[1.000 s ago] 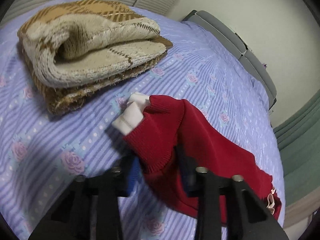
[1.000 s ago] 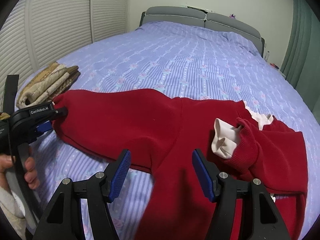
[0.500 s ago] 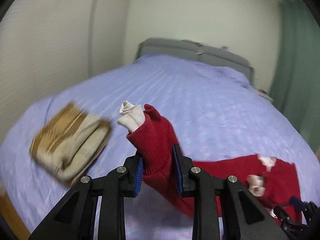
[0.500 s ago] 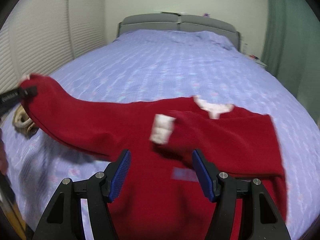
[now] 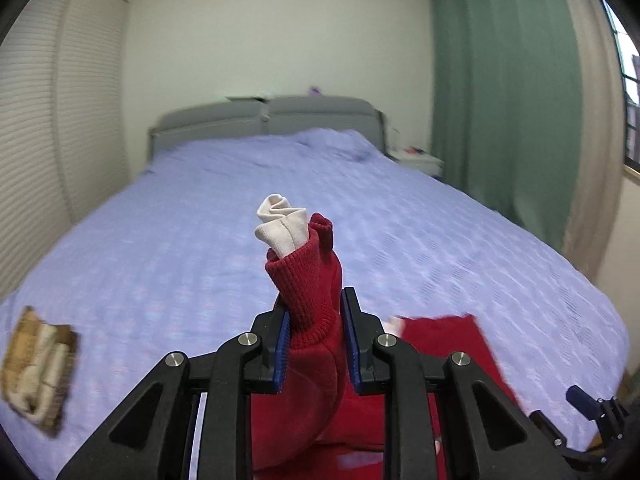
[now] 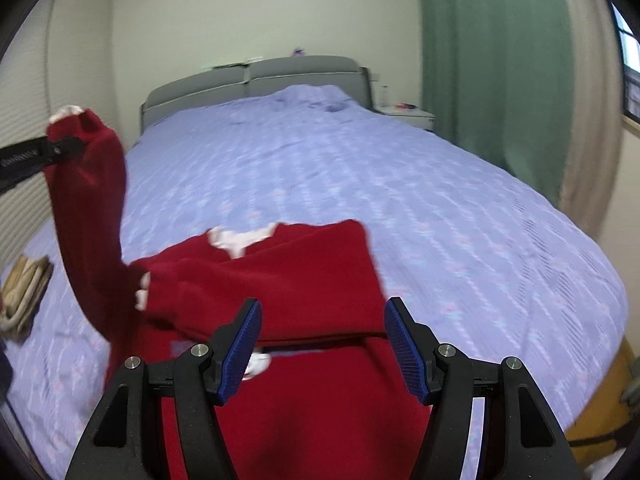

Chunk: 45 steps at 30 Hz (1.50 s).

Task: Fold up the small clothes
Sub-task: 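Grasp the other sleeve with the left gripper and fold it across the body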

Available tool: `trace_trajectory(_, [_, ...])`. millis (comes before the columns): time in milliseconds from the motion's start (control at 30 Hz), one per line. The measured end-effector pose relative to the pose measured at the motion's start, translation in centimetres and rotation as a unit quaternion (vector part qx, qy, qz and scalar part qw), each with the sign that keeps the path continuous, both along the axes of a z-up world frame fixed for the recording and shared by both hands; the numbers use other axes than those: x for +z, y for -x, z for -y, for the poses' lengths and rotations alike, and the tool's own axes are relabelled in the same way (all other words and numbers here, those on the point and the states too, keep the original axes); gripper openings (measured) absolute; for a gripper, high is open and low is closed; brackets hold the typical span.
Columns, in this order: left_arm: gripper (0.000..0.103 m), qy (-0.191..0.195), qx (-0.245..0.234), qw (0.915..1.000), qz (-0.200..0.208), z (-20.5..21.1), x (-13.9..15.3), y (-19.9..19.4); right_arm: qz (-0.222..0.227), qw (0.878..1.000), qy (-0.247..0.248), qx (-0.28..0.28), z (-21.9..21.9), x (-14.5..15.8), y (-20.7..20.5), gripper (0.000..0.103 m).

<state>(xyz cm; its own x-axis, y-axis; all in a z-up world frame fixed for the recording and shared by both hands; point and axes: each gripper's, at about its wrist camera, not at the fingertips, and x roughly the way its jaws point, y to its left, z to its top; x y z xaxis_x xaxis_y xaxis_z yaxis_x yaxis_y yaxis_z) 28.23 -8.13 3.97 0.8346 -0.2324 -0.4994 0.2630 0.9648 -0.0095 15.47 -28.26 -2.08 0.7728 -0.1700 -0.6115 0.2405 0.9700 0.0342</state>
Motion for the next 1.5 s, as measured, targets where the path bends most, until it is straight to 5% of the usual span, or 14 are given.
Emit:
trace_trajectory(200, [0.023, -0.066, -0.058, 0.9952, -0.043, 8.7, -5.6, -1.0, -0.014, 0.999, -0.007, -0.033, 3.5, -1.5, 0.6, 0.064])
trace_trajectory(267, [0.012, -0.08, -0.069, 0.9925, -0.06, 10.8, -7.4, -1.3, -0.019, 0.999, -0.012, -0.041, 4.8, -1.9, 1.0, 0.064])
trace_trajectory(367, [0.013, -0.095, -0.089, 0.988, -0.084, 12.9, -9.9, -1.5, -0.028, 0.998, -0.014, -0.055, 6.1, -2.8, 1.0, 0.064])
trace_trajectory(567, [0.015, -0.062, -0.118, 0.9802, -0.146, 14.1, -12.6, -2.5, -0.046, 0.996, -0.022, -0.069, 7.4, -4.3, 0.6, 0.064])
trace_trajectory(633, [0.019, -0.031, -0.132, 0.9765, -0.167, 13.1, -12.5, -2.4, -0.051, 0.996, -0.019, -0.07, 7.5, -4.5, 0.4, 0.064])
trace_trajectory(700, [0.036, 0.0, -0.144, 0.976, -0.163, 11.8, -11.5, -1.6, -0.052, 0.996, -0.015, -0.073, 7.6, -4.6, 0.2, 0.064])
trace_trajectory(767, [0.068, 0.032, -0.143, 0.9789, -0.143, 9.4, -9.9, -0.2, -0.051, 0.996, -0.015, -0.069, 7.5, -4.5, 0.1, 0.063])
trace_trajectory(933, [0.069, 0.043, -0.063, 0.9916, -0.104, 1.6, -7.4, 2.7, -0.047, 0.998, -0.023, -0.043, 6.1, -4.5, -1.0, 0.063])
trace_trajectory(1133, [0.069, 0.004, 0.023, 0.9909, -0.133, -5.4, -10.6, 3.4, -0.044, 0.998, -0.027, 0.021, 2.6, -5.1, -4.3, 0.063])
trace_trajectory(1300, [0.068, -0.015, 0.007, 0.9911, -0.132, -6.8, -13.0, 4.3, -0.036, 0.996, -0.065, 0.05, 1.1, -5.1, -7.5, 0.063])
trace_trajectory(1500, [0.05, -0.042, -0.01, 0.989, -0.142, -5.8, -15.9, 4.1, -0.07, 0.987, -0.138, 0.032, 1.8, -7.1, -10.2, 0.063])
